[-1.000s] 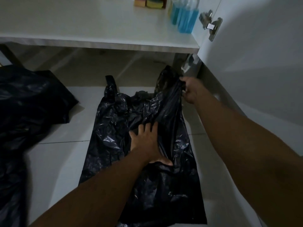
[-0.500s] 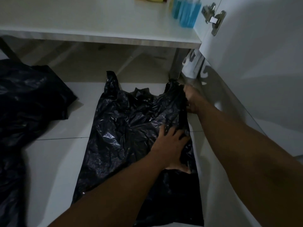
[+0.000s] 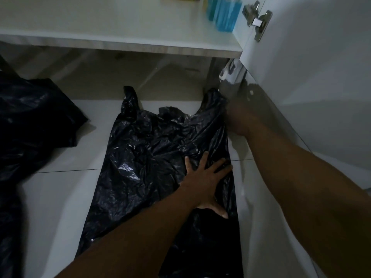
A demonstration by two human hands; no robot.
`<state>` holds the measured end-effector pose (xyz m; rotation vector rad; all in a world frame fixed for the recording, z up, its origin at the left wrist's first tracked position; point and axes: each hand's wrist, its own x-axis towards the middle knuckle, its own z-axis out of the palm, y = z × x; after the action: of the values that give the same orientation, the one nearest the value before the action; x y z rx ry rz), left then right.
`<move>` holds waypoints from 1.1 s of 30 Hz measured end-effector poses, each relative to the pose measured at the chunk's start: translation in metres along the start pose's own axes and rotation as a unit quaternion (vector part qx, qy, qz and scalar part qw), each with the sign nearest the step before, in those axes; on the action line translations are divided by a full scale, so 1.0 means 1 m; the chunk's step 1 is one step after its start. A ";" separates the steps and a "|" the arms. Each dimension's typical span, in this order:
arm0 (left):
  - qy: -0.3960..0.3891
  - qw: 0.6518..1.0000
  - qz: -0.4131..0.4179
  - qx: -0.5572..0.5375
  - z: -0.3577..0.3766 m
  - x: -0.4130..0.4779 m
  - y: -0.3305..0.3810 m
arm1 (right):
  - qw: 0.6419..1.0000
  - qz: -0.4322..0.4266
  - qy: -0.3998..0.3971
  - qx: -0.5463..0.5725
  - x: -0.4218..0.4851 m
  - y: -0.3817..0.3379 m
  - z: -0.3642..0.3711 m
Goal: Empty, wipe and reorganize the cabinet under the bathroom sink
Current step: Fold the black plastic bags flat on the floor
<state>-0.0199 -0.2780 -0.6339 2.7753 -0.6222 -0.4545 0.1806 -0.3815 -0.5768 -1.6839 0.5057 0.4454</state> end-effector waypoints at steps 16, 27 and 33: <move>-0.039 0.999 -0.004 0.011 -0.003 0.002 0.004 | 0.989 -0.141 0.042 0.026 -0.012 -0.021 0.010; -0.051 0.999 -0.007 0.003 -0.005 0.004 0.006 | 0.977 -0.160 0.008 0.141 -0.015 -0.058 0.004; -0.058 0.998 -0.010 -0.002 -0.005 0.005 0.006 | 0.978 -0.155 -0.022 0.137 -0.009 -0.058 0.007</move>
<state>-0.0167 -0.2848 -0.6289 2.7691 -0.6177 -0.6239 0.2057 -0.3650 -0.5258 -1.4505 0.2507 0.1746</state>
